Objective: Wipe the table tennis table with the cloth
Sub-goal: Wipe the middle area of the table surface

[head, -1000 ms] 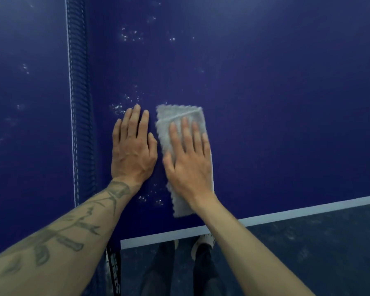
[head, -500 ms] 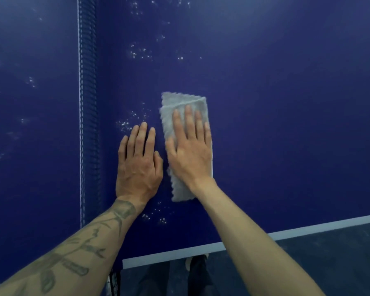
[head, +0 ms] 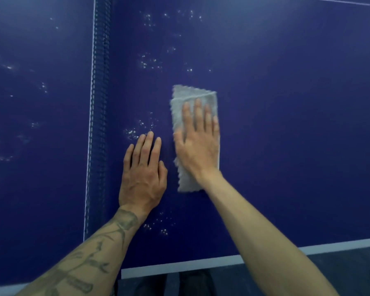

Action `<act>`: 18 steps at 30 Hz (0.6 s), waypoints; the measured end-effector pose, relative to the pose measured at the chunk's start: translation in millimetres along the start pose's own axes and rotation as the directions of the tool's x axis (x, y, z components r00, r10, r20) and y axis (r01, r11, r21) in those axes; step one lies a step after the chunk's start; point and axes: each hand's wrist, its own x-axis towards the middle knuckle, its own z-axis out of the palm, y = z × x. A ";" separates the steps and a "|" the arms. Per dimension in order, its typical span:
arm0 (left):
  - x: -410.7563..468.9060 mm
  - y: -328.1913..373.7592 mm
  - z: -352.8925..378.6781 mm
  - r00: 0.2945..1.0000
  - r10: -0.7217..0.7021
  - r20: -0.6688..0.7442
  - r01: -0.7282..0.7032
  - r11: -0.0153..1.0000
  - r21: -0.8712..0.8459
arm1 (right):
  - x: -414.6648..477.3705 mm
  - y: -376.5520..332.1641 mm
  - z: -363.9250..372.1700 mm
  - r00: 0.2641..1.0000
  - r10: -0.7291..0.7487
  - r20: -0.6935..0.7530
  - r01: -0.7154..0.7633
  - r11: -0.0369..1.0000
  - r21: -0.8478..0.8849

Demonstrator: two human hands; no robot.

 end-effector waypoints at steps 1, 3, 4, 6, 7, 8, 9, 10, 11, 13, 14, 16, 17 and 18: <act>-0.2 0.1 0.0 1.000 0.001 -0.004 -0.001 1.000 0.002 | -10.2 -1.4 3.0 0.995 -0.102 0.012 0.102 0.995 0.000; 0.7 0.6 -0.5 1.000 0.004 -0.006 -0.004 1.000 0.004 | -22.8 15.5 3.1 0.977 -0.212 0.033 0.212 0.977 0.002; 1.6 0.6 -0.8 1.000 0.001 -0.005 -0.001 1.000 0.002 | -23.6 29.9 -0.4 0.979 -0.200 0.048 0.201 0.980 0.001; 1.4 1.6 -0.7 1.000 -0.007 -0.004 0.007 1.000 0.004 | -12.8 58.1 -10.9 0.996 -0.064 0.069 0.065 0.998 -0.002; 1.3 1.9 -0.2 1.000 -0.009 0.000 0.009 1.000 0.009 | -0.9 67.7 -15.8 0.998 0.019 0.063 -0.019 1.000 0.004; 0.9 2.1 0.6 1.000 -0.011 0.006 0.011 1.000 0.013 | 13.0 72.6 -19.7 0.995 0.092 0.049 -0.092 0.996 0.015; 0.6 2.0 1.7 1.000 -0.014 0.008 0.014 1.000 0.015 | 28.2 71.7 -22.4 0.989 0.144 0.028 -0.144 0.989 0.024; 0.5 1.6 2.9 1.000 -0.015 0.005 0.015 1.000 0.016 | 43.4 65.0 -22.9 0.984 0.178 0.004 -0.178 0.984 0.028; 0.5 1.4 3.9 1.000 -0.015 -0.002 0.015 1.000 0.015 | 56.5 53.6 -21.6 0.980 0.197 -0.013 -0.196 0.980 0.029; 1.5 2.6 4.3 1.000 -0.023 -0.021 0.023 1.000 -0.007 | 71.8 25.9 -14.4 0.987 0.161 -0.012 -0.160 0.986 0.040; 3.3 4.0 3.5 0.999 -0.029 -0.038 0.028 0.999 -0.022 | 71.2 12.7 -10.7 0.995 0.096 -0.002 -0.096 0.994 0.047; 10.4 7.2 0.4 0.996 -0.046 -0.072 0.043 0.998 -0.042 | 54.2 -3.9 -5.3 0.995 -0.101 0.025 0.099 0.994 0.048; 16.8 8.4 -1.4 0.995 -0.057 -0.084 0.053 0.997 -0.048 | 44.0 -2.7 -4.5 0.980 -0.194 0.036 0.193 0.981 0.037; 24.7 8.9 -3.9 0.993 -0.071 -0.091 0.066 0.996 -0.053 | 36.3 5.6 -4.8 0.966 -0.255 0.041 0.254 0.967 0.022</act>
